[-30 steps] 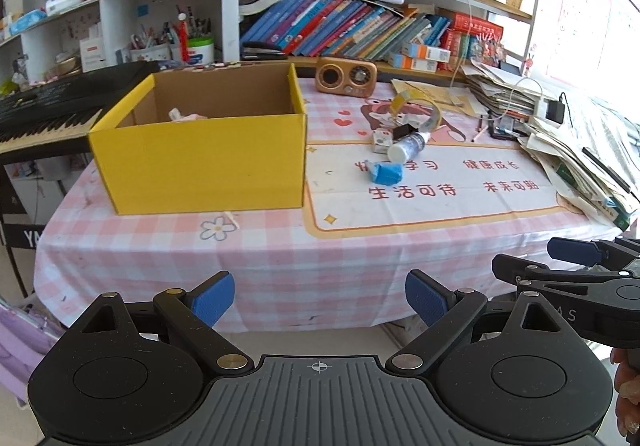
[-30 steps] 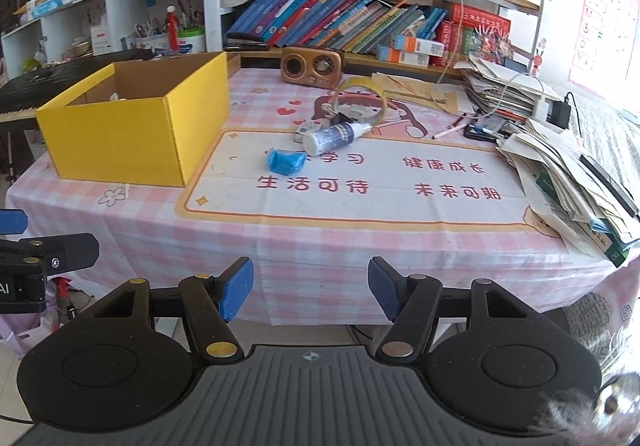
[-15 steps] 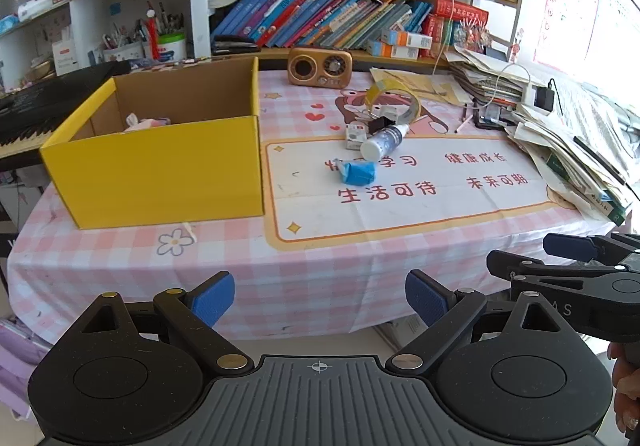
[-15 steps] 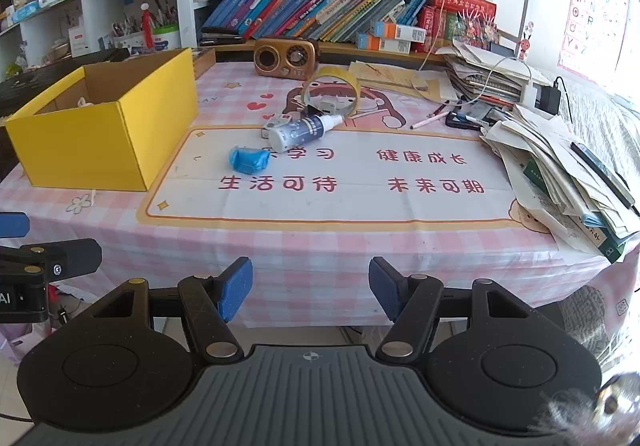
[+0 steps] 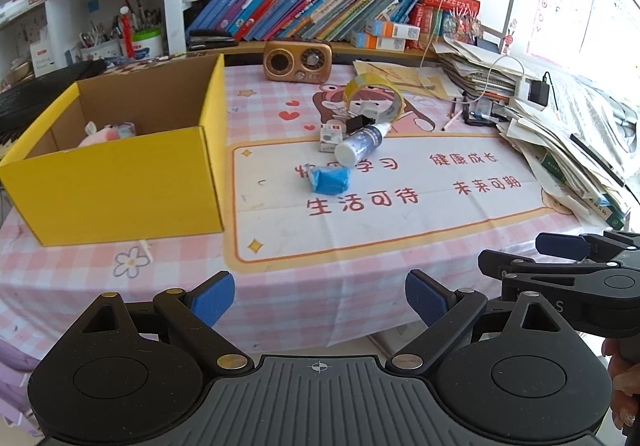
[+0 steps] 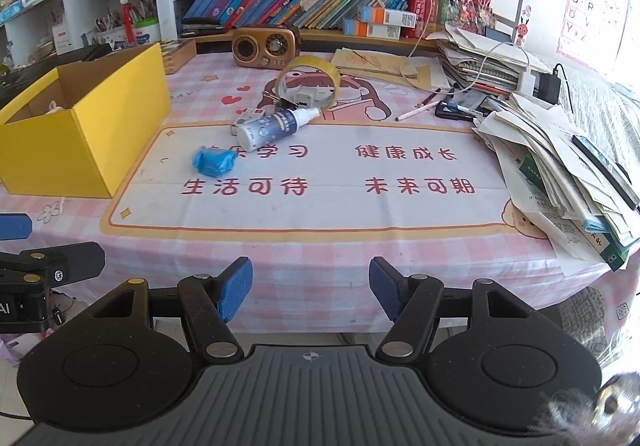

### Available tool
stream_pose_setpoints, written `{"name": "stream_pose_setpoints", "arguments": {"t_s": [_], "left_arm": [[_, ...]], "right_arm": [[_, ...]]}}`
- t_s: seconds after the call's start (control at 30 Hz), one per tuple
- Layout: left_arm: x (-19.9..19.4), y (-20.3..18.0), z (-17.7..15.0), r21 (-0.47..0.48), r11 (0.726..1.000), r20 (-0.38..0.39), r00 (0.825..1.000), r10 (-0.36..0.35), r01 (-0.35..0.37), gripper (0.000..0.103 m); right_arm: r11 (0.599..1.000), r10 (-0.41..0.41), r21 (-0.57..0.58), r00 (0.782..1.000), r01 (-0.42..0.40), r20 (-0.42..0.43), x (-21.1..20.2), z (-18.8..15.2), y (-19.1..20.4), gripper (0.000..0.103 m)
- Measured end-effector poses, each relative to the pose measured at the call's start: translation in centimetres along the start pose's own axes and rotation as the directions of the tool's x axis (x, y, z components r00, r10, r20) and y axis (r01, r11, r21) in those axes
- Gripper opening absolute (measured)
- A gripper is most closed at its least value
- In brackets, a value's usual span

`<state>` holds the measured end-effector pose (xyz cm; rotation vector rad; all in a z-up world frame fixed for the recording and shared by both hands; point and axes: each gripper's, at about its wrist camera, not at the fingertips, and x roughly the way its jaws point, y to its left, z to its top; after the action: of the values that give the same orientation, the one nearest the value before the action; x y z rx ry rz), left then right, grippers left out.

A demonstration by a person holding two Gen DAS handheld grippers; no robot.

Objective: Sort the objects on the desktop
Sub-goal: 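Move the left tool toward the blue plastic piece on the tablecloth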

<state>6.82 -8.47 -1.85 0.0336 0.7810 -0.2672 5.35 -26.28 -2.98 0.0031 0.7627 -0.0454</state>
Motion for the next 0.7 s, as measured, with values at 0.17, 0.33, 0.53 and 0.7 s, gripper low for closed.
{"name": "stream_pose_setpoints", "arguments": {"t_s": [0.17,0.33,0.53,0.7], "left_arm": [[1.2,-0.8,1.0,-0.002,1.0,-0.004,1.0,0.001,-0.001,0.095],[2.5,-1.9,2.2,0.006,1.0,-0.005,1.0,-0.001,0.001,0.095],[4.4,-3.1,3.3,-0.002,1.0,-0.022,1.0,-0.004,0.004,0.095],[5.8,-3.1,3.8,-0.038,0.999,-0.045,0.999,0.013,-0.015,0.094]], "right_arm": [[1.0,0.009,-0.001,1.0,-0.009,-0.003,1.2,1.0,-1.2,0.063],[1.0,0.019,-0.001,1.0,-0.019,-0.001,2.4,2.2,-2.5,0.063],[0.999,0.035,-0.007,0.999,-0.035,-0.013,4.1,3.4,-4.0,0.063],[0.998,0.056,-0.015,0.998,-0.056,-0.03,5.6,4.1,-5.0,0.063]]}}
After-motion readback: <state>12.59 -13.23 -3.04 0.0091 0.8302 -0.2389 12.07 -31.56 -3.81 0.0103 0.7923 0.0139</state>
